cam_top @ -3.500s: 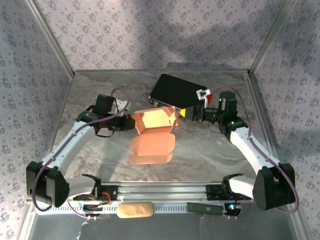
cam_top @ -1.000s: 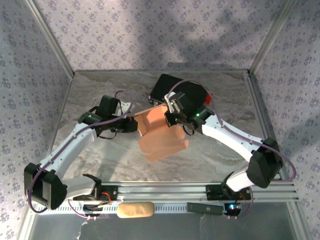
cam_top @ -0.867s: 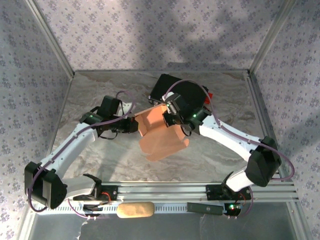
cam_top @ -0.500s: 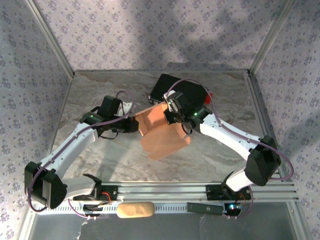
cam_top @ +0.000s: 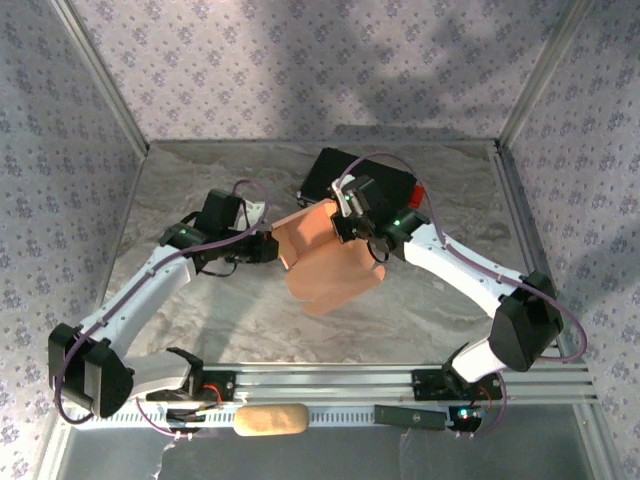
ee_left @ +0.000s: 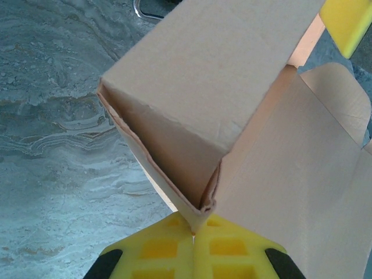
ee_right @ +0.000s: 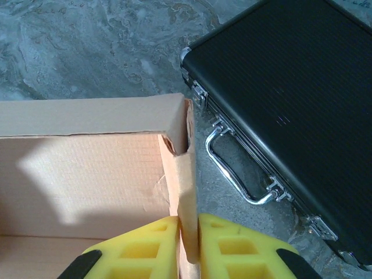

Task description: Fold the paper box

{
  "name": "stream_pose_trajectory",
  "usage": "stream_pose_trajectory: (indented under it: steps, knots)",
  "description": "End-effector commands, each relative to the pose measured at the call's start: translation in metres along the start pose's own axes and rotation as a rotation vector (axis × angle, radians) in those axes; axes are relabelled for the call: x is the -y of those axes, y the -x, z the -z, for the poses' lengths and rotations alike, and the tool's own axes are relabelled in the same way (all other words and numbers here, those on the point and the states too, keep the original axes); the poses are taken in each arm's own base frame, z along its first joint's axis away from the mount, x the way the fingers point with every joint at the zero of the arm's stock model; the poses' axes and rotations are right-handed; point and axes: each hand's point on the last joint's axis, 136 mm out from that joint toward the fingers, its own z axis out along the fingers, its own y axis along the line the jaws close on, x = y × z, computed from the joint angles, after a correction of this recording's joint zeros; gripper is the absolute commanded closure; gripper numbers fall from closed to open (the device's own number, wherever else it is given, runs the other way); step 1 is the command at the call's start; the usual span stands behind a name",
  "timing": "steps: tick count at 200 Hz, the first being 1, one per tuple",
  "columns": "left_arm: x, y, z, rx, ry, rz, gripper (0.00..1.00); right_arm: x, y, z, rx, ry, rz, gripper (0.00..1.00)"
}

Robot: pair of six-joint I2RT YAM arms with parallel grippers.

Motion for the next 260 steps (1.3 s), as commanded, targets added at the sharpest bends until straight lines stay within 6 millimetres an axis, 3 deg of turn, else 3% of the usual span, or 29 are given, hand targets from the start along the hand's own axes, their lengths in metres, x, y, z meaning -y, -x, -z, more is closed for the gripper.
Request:
stream_pose_trajectory:
  steps: [1, 69, 127, 162, 196, 260]
  knots:
    - [0.015, 0.008, 0.004, 0.013, -0.046, -0.030, 1.00, 0.003, 0.016, 0.004, 0.037, -0.009, 0.022, 0.83]
    - [0.013, 0.009, 0.003, 0.013, -0.031, -0.027, 1.00, 0.009, 0.016, 0.007, 0.038, -0.049, 0.044, 0.77]
    - [0.010, 0.009, 0.002, 0.016, -0.011, -0.023, 1.00, 0.010, 0.013, 0.007, 0.034, -0.055, 0.051, 0.63]
    - [0.010, 0.010, 0.001, 0.018, -0.011, -0.022, 1.00, 0.004, 0.009, 0.000, 0.011, -0.010, 0.046, 0.65]
    - [0.012, 0.012, 0.000, 0.017, -0.009, -0.025, 1.00, 0.005, 0.011, -0.003, 0.020, -0.043, 0.045, 0.83]
    - [0.012, 0.015, -0.003, 0.029, 0.023, -0.025, 1.00, 0.010, 0.008, 0.000, -0.016, -0.232, 0.077, 1.00]
